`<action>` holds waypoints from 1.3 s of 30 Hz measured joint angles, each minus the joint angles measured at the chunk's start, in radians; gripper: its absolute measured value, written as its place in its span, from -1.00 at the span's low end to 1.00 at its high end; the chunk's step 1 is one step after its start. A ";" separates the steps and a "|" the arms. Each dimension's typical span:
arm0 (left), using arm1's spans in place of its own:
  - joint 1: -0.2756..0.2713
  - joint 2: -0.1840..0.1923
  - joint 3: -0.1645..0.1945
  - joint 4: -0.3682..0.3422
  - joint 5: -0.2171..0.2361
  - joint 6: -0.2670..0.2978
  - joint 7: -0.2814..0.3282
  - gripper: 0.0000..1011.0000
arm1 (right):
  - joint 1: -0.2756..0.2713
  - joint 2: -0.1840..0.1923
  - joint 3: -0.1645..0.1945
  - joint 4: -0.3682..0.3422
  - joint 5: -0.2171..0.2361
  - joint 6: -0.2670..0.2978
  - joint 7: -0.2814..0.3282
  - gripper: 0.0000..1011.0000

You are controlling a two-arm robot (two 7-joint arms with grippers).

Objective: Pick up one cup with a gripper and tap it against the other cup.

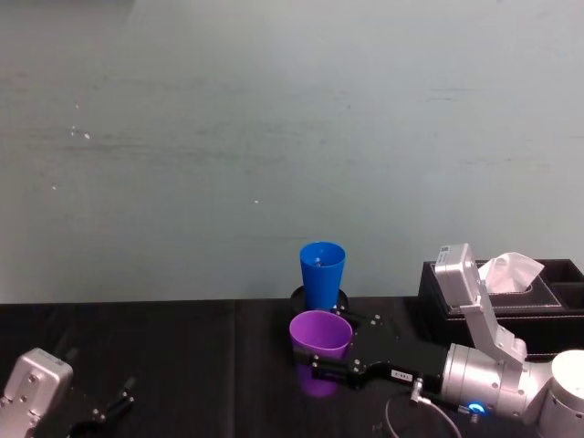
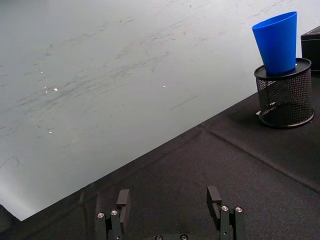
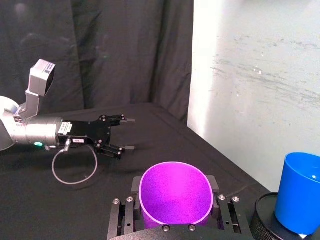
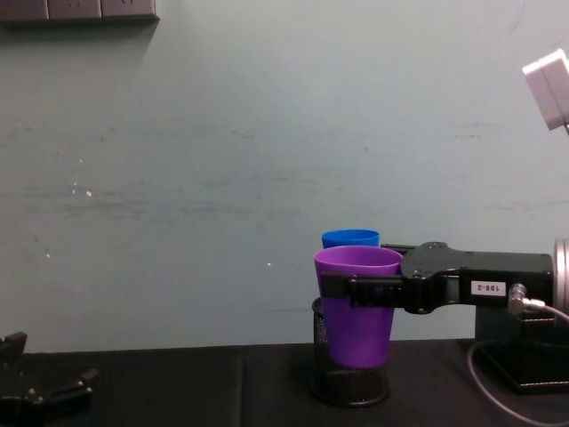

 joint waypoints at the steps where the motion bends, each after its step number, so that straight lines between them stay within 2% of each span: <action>1: 0.000 0.000 0.000 0.000 0.000 0.000 0.000 0.98 | 0.003 0.002 -0.002 0.000 -0.001 0.000 0.000 0.49; 9: 0.000 0.000 0.000 0.000 0.000 0.000 0.000 0.98 | 0.031 -0.011 -0.005 0.049 -0.005 -0.001 -0.013 0.49; 16: 0.000 0.000 0.000 0.000 0.000 0.000 0.000 0.98 | 0.092 -0.058 -0.002 0.166 -0.014 -0.013 -0.022 0.49; 23: 0.000 0.000 0.000 0.000 0.000 0.000 0.000 0.98 | 0.160 -0.124 0.010 0.318 -0.021 -0.039 -0.020 0.49; 33: 0.000 0.000 0.000 0.000 0.000 0.000 0.000 0.98 | 0.220 -0.184 0.020 0.455 -0.045 -0.068 0.001 0.49; 39: 0.000 0.000 0.000 0.000 0.000 0.000 0.000 0.98 | 0.246 -0.206 0.028 0.511 -0.061 -0.090 0.004 0.49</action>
